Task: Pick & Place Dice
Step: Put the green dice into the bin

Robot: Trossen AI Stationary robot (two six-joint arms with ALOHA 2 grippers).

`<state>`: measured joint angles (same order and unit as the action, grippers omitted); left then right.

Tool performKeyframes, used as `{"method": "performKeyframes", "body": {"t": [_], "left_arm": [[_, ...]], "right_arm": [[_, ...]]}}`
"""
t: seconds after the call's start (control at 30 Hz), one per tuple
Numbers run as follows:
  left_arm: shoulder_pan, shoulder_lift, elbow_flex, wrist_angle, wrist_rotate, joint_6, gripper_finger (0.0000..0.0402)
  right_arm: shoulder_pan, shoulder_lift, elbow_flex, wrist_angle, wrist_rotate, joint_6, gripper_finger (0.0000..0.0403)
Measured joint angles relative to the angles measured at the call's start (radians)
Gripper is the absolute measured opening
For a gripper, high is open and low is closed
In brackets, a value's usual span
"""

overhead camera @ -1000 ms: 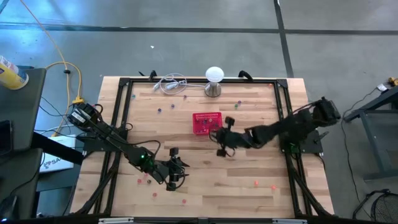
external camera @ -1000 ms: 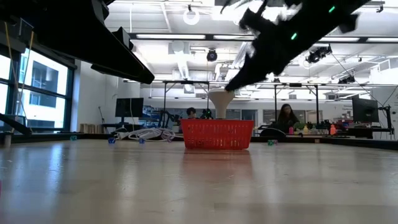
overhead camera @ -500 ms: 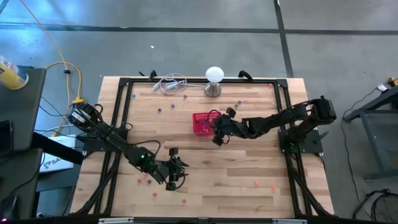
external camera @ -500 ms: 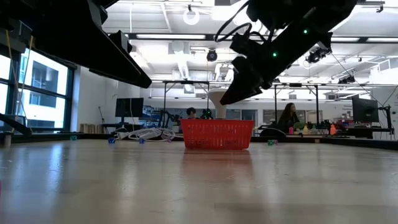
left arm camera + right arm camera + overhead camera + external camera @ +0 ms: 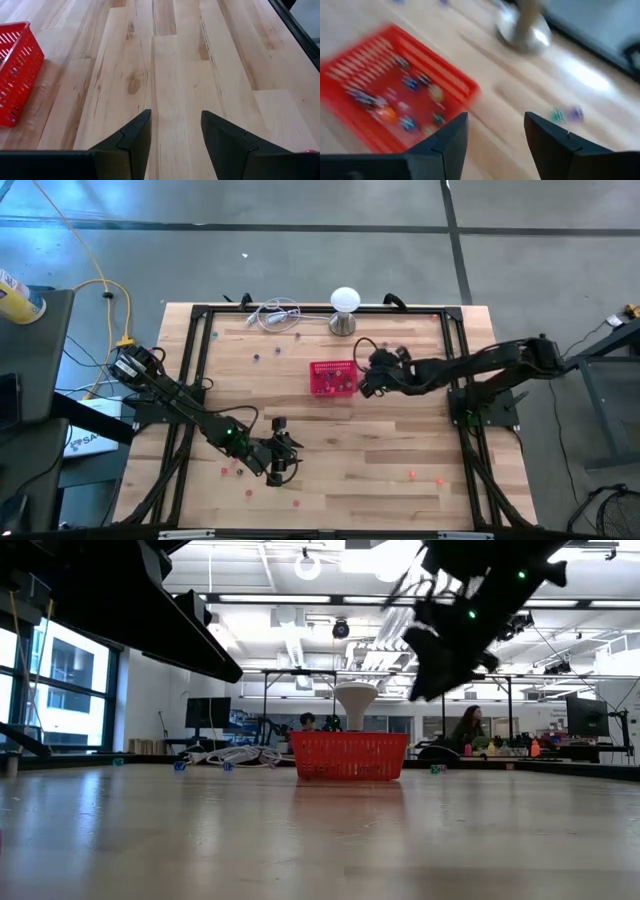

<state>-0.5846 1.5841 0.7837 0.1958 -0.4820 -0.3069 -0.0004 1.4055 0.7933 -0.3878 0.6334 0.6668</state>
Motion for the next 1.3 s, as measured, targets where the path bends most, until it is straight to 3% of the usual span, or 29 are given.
{"method": "performKeyframes", "body": {"t": [0.1, 0.2, 0.4, 0.63, 1.03, 1.3], "left_arm": [[0.000, 0.000, 0.000, -0.001, 0.000, 0.000, 0.0165], [0.000, 0.000, 0.000, -0.001, 0.000, 0.000, 0.0165], [0.000, 0.000, 0.000, 0.000, 0.000, 0.000, 0.0165], [0.003, 0.000, 0.000, 0.001, 0.000, 0.000, 0.0165], [0.004, 0.000, 0.000, 0.002, 0.000, 0.000, 0.0165], [0.004, 0.000, 0.000, 0.002, 0.000, 0.000, 0.0165]], "right_arm": [[-0.014, 0.006, -0.009, -0.126, -0.004, 0.114, 0.0179], [-0.027, 0.021, -0.052, -0.116, -0.006, 0.172, 0.0175], [-0.113, 0.021, -0.174, 0.077, -0.023, 0.197, 0.0172], [-0.253, 0.025, -0.260, 0.341, -0.184, 0.111, 0.0173], [-0.339, 0.029, -0.266, 0.342, -0.197, 0.164, 0.0174], [-0.356, 0.146, -0.265, 0.415, -0.220, 0.160, 0.0174]]}}
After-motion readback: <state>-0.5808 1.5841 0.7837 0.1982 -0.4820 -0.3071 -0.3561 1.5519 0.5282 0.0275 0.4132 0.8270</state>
